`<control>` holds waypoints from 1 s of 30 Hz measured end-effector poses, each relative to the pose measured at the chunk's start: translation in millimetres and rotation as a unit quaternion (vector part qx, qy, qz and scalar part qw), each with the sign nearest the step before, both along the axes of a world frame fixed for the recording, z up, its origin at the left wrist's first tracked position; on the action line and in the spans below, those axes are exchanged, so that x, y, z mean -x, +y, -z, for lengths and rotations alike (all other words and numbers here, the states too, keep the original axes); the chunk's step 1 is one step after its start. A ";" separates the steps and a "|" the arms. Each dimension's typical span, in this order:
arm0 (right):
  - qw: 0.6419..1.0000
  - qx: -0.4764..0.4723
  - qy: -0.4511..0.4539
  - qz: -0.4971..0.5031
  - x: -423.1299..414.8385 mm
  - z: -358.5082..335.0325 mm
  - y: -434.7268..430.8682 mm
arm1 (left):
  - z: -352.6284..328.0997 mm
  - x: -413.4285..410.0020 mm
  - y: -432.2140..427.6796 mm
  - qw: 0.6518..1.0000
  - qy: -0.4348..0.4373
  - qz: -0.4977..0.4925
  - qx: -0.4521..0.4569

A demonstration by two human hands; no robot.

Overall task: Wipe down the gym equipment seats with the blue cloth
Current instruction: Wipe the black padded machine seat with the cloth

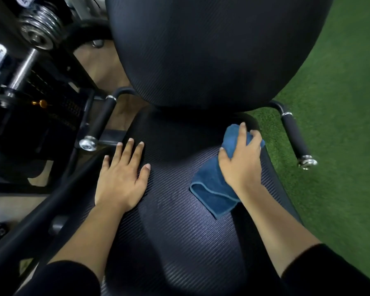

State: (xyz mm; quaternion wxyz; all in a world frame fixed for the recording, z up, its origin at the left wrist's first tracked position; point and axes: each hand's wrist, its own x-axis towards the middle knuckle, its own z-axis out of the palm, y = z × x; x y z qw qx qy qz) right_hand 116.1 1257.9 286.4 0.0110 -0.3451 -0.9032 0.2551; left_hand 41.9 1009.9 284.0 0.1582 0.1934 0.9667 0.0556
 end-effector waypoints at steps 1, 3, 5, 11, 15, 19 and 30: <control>1.000 0.000 0.012 0.013 8.0 1.3 3.9 | 0.0 0.0 1.0 1.000 0.002 -0.001 -0.001; 0.999 -0.044 -0.009 0.022 18.2 2.0 7.6 | 0.3 0.1 2.5 1.000 0.004 -0.005 -0.001; 0.996 -0.080 -0.047 0.010 20.4 3.6 5.8 | 0.4 -0.2 2.7 1.000 0.003 -0.008 -0.001; 0.997 -0.066 -0.021 -0.020 29.2 15.7 8.0 | -1.8 0.6 3.2 1.000 -0.013 -0.009 -0.005; 0.996 -0.092 -0.021 -0.006 52.6 24.4 13.5 | -5.6 12.3 6.1 0.998 -0.039 -0.026 -0.040; 0.995 -0.092 -0.035 0.028 65.8 27.6 6.9 | -7.0 37.8 12.0 0.989 -0.044 -0.097 -0.106; 0.995 -0.083 -0.047 0.016 100.6 23.3 -49.9 | -1.1 55.5 -22.0 0.977 -0.082 -0.105 -0.164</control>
